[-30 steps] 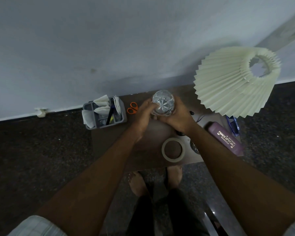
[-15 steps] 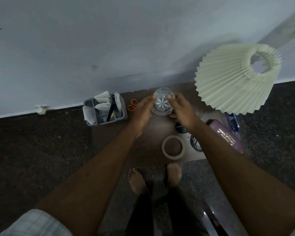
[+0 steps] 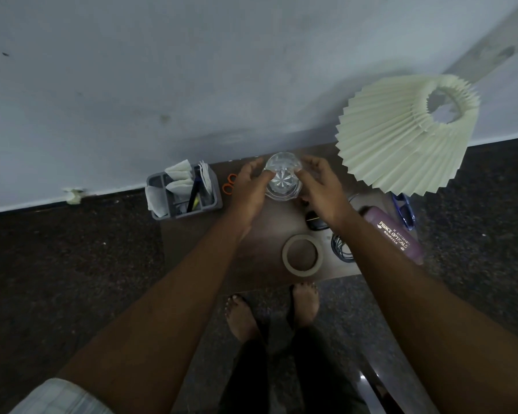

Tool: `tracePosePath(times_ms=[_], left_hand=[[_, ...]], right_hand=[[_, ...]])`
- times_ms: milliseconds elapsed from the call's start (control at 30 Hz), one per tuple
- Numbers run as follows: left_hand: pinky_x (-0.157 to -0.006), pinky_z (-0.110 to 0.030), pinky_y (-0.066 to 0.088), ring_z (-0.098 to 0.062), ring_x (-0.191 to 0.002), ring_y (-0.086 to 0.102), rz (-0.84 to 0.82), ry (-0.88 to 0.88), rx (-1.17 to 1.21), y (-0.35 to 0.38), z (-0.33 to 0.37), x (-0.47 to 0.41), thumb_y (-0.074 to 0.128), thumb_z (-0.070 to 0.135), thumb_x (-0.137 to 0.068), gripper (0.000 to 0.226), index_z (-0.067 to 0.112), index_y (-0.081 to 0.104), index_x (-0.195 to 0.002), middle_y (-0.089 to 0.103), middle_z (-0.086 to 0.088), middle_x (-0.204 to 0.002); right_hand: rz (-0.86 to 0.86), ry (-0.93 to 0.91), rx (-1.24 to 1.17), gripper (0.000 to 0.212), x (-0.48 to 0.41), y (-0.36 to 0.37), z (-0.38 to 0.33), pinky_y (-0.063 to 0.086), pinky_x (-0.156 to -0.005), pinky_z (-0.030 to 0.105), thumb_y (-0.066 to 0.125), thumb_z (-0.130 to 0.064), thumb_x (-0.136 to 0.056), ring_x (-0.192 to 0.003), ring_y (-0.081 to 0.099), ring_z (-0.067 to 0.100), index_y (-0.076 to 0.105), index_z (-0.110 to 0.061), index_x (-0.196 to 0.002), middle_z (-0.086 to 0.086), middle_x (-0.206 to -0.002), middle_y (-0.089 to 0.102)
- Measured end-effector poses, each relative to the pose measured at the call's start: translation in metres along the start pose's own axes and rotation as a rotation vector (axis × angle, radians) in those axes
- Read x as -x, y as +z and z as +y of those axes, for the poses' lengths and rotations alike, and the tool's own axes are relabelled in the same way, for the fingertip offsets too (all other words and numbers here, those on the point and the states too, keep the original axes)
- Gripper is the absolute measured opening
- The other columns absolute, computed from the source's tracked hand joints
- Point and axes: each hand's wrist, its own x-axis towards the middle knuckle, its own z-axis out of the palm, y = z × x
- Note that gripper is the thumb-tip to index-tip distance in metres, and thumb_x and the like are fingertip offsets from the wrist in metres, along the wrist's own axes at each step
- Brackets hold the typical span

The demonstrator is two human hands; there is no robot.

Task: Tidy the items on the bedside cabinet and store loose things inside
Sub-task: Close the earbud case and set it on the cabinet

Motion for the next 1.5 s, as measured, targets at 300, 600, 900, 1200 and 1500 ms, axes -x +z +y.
tracePosePath(times_ms=[300, 600, 900, 1200, 1500], left_hand=[[-0.068, -0.028, 0.044, -0.015, -0.081, 0.057, 0.178, 0.047, -0.081, -0.017, -0.013, 0.022, 0.054, 0.008, -0.091, 0.023, 0.014, 0.065, -0.111, 0.065, -0.004, -0.098], [-0.053, -0.02, 0.041, -0.008, -0.063, 0.052, 0.1, -0.022, -0.088, -0.012, -0.039, 0.062, 0.056, 0.007, -0.095, 0.017, 0.007, 0.063, -0.11, 0.059, 0.002, -0.075], [-0.065, -0.022, 0.045, -0.013, -0.077, 0.058, -0.059, -0.11, -0.155, 0.011, -0.069, 0.094, 0.055, -0.002, -0.091, 0.02, 0.008, 0.061, -0.108, 0.062, -0.001, -0.086], [-0.072, -0.031, 0.048, -0.015, -0.068, 0.057, -0.08, -0.057, -0.253, 0.05, -0.073, 0.074, 0.062, -0.001, -0.08, 0.02, 0.013, 0.061, -0.094, 0.061, -0.001, -0.075], [-0.064, -0.039, 0.05, -0.019, -0.065, 0.054, 0.031, -0.076, -0.422, 0.08, -0.062, 0.049, 0.076, 0.015, -0.068, 0.024, 0.017, 0.052, -0.066, 0.058, -0.007, -0.068]], right_hand=[[0.122, -0.043, 0.103, 0.024, 0.037, -0.018, 0.01, 0.051, -0.064, 0.02, 0.062, -0.026, -0.096, -0.078, 0.061, 0.007, 0.058, -0.02, -0.119, -0.011, -0.099, 0.063], [0.183, -0.005, 0.072, 0.02, 0.068, -0.026, 0.026, 0.055, -0.074, 0.029, 0.061, -0.017, -0.095, -0.083, 0.062, 0.017, 0.059, -0.017, -0.115, -0.007, -0.093, 0.062], [0.276, 0.062, 0.084, 0.021, 0.099, -0.044, 0.054, 0.056, -0.076, 0.04, 0.062, -0.005, -0.09, -0.076, 0.063, 0.018, 0.064, -0.011, -0.11, 0.001, -0.09, 0.066], [0.319, 0.114, 0.2, 0.023, 0.093, -0.071, 0.07, 0.058, -0.08, 0.051, 0.071, -0.016, -0.079, -0.085, 0.069, 0.024, 0.063, -0.03, -0.095, -0.004, -0.092, 0.069], [0.296, 0.059, 0.509, 0.033, 0.057, -0.069, 0.064, 0.053, -0.077, 0.029, 0.076, -0.023, -0.082, -0.091, 0.068, 0.018, 0.066, -0.011, -0.111, 0.001, -0.1, 0.07]])
